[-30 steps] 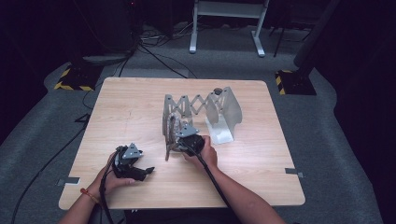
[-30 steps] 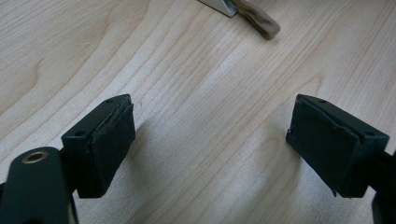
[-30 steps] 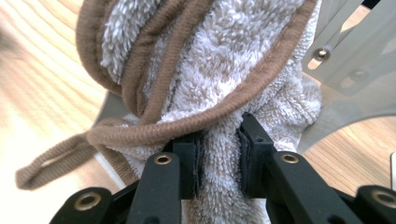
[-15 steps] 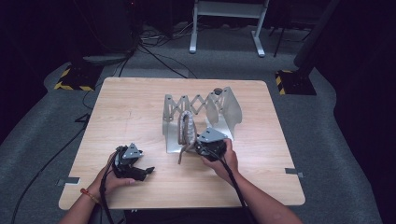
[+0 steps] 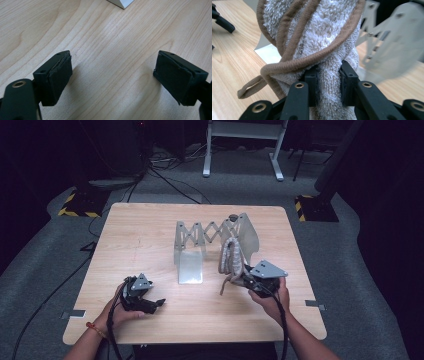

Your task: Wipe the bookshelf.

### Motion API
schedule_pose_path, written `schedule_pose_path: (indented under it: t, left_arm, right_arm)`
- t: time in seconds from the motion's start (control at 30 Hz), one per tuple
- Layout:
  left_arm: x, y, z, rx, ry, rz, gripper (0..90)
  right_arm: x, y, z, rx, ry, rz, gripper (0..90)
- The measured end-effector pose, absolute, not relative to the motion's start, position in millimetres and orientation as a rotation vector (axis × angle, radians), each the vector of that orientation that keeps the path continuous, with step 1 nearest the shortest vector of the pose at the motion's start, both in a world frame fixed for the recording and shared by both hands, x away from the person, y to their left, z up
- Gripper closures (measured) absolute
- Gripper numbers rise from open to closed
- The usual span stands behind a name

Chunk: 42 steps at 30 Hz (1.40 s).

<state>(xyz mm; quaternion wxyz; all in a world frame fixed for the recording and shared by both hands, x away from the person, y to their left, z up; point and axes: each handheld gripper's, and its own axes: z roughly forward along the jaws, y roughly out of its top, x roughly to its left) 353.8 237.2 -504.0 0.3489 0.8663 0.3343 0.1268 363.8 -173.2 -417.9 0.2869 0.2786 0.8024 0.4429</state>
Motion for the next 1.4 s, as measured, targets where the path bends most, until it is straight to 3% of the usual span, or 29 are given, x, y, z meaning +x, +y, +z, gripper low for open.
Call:
schedule_pose_path:
  t: [0.27, 0.77, 1.07, 1.4]
  left_arm:
    - [354.2, 237.3, -503.9, 2.247, 0.863, 0.330, 15.1]
    - [355.0, 236.8, -504.1, 2.245, 0.862, 0.328, 15.0]
    - [354.9, 236.7, -504.1, 2.244, 0.864, 0.329, 15.0]
    - [356.0, 236.0, -504.0, 2.245, 0.867, 0.326, 14.8]
  right_arm:
    - [343.5, -218.0, -386.1, 0.761, 2.000, 1.217, 72.8]
    - [426.3, -269.8, -388.7, 0.946, 1.909, 1.200, 72.8]
    - [410.4, -289.9, -359.3, 0.884, 1.796, 1.240, 72.8]
    - [482.3, -285.0, -406.1, 0.933, 2.046, 1.212, 72.5]
